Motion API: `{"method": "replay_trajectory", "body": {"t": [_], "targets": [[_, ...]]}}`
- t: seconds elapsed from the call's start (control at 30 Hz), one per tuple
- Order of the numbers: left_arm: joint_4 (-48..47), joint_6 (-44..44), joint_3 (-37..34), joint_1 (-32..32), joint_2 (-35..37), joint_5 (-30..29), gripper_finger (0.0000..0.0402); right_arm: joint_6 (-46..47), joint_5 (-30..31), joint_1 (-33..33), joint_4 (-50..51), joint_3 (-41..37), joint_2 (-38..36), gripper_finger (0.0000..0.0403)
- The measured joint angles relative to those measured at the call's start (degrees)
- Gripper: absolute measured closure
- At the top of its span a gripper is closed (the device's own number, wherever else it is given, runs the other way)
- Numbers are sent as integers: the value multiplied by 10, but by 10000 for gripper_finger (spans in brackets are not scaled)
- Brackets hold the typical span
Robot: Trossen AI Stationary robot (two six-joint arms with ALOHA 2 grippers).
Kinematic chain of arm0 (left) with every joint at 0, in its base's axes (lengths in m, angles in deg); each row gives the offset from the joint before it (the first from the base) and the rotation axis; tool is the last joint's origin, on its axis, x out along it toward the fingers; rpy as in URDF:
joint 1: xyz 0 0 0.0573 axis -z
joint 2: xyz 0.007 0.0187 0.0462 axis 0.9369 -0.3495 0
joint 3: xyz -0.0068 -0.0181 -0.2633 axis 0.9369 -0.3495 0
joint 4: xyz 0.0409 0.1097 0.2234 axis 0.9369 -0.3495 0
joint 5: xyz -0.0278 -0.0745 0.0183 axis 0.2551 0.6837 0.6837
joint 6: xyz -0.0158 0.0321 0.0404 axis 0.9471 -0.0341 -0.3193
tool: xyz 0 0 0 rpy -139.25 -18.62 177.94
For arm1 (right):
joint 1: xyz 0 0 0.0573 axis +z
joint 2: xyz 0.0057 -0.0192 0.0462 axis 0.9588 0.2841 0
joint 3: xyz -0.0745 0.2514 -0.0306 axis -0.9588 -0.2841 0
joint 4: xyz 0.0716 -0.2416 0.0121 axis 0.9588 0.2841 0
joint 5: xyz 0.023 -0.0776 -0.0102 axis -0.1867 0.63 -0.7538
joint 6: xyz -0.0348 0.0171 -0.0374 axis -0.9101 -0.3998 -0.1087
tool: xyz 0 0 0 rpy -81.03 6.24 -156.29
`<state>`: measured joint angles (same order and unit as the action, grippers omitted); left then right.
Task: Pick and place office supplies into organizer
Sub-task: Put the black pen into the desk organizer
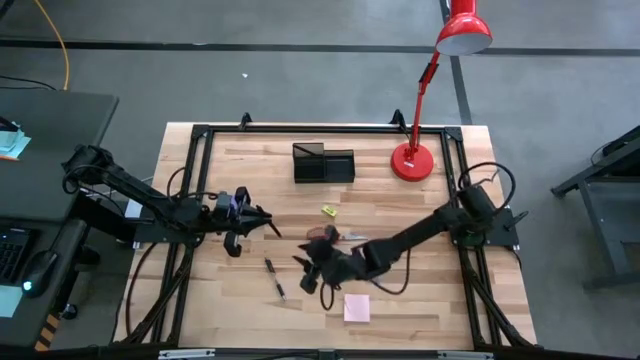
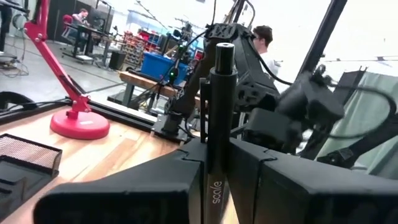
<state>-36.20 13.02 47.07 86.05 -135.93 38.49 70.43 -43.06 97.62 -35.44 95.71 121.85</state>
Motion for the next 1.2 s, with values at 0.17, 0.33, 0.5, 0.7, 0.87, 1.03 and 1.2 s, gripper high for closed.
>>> {"method": "replay_trajectory", "body": {"t": [0.17, 0.33, 0.5, 0.7, 0.87, 1.03, 1.2], "targets": [[16, -25, 0, -4, 0, -28, 377, 67, 134, 61, 77, -2, 0, 221], [-25, -33, 37, -65, 0, 20, 377, 142, 244, 95, 150, -2, 0, 204], [-139, -47, 100, -176, 0, 74, 377, 219, 266, 104, 193, -2, 13, 203], [-152, -97, 142, -332, -18, 163, 377, 262, 267, 104, 197, -2, 71, 210], [-146, -91, 164, -446, -81, 248, 377, 290, 290, 109, 191, -2, 121, 221], [-115, -55, 206, -532, -192, 313, 377, 279, 348, 122, 200, -2, 135, 235], [-87, -37, 252, -565, -294, 335, 377, 250, 393, 139, 202, -2, 120, 249]]}}
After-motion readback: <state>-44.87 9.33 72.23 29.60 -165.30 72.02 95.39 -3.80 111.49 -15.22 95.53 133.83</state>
